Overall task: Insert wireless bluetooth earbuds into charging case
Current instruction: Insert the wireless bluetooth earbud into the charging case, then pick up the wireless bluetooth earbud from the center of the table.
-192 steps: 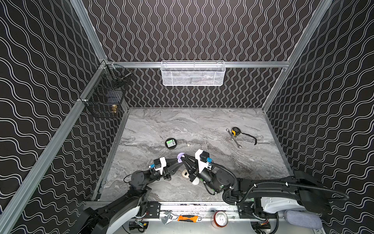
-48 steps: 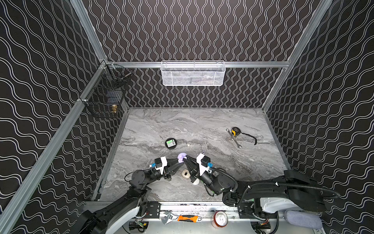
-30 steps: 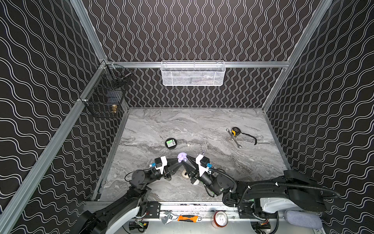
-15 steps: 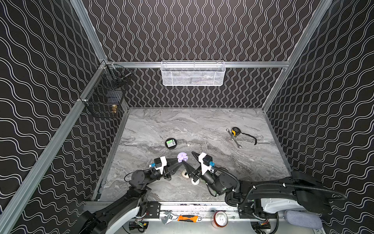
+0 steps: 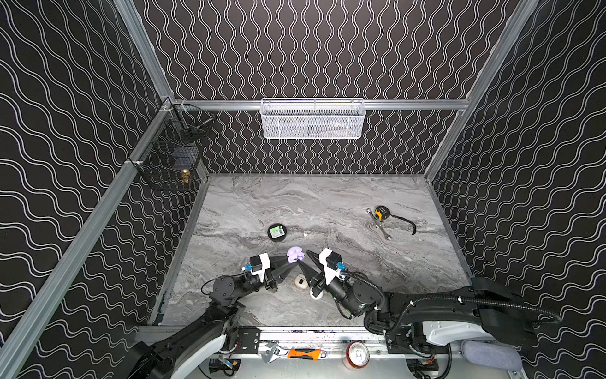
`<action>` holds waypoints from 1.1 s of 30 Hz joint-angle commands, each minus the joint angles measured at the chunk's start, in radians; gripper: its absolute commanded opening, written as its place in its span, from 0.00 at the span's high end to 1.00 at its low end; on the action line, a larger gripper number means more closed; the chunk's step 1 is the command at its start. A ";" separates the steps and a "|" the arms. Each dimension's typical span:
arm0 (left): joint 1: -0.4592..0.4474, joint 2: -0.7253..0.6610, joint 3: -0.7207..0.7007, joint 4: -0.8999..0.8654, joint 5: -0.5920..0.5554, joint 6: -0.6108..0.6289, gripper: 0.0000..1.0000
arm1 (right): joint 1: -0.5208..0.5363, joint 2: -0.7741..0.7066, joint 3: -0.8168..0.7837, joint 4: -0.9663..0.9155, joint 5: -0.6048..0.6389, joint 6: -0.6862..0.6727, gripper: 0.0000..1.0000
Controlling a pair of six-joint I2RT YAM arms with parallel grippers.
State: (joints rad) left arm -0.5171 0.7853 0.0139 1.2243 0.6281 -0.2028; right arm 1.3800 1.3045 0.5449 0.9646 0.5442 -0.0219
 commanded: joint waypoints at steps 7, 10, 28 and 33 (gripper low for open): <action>0.001 -0.001 0.004 0.032 0.002 0.011 1.00 | 0.002 -0.005 -0.003 0.006 0.033 0.005 0.70; 0.001 0.006 0.004 0.044 0.008 0.010 1.00 | 0.001 -0.009 -0.014 0.013 0.044 0.005 0.71; 0.000 0.007 0.006 0.034 -0.005 0.012 1.00 | -0.001 -0.142 -0.039 -0.083 0.118 -0.005 0.68; 0.001 -0.012 0.016 -0.041 -0.039 0.024 1.00 | -0.074 -0.246 0.002 -0.417 0.240 0.204 0.64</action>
State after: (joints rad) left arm -0.5171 0.7822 0.0193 1.2083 0.6144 -0.2012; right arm 1.3437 1.0863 0.5205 0.7757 0.6891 0.0315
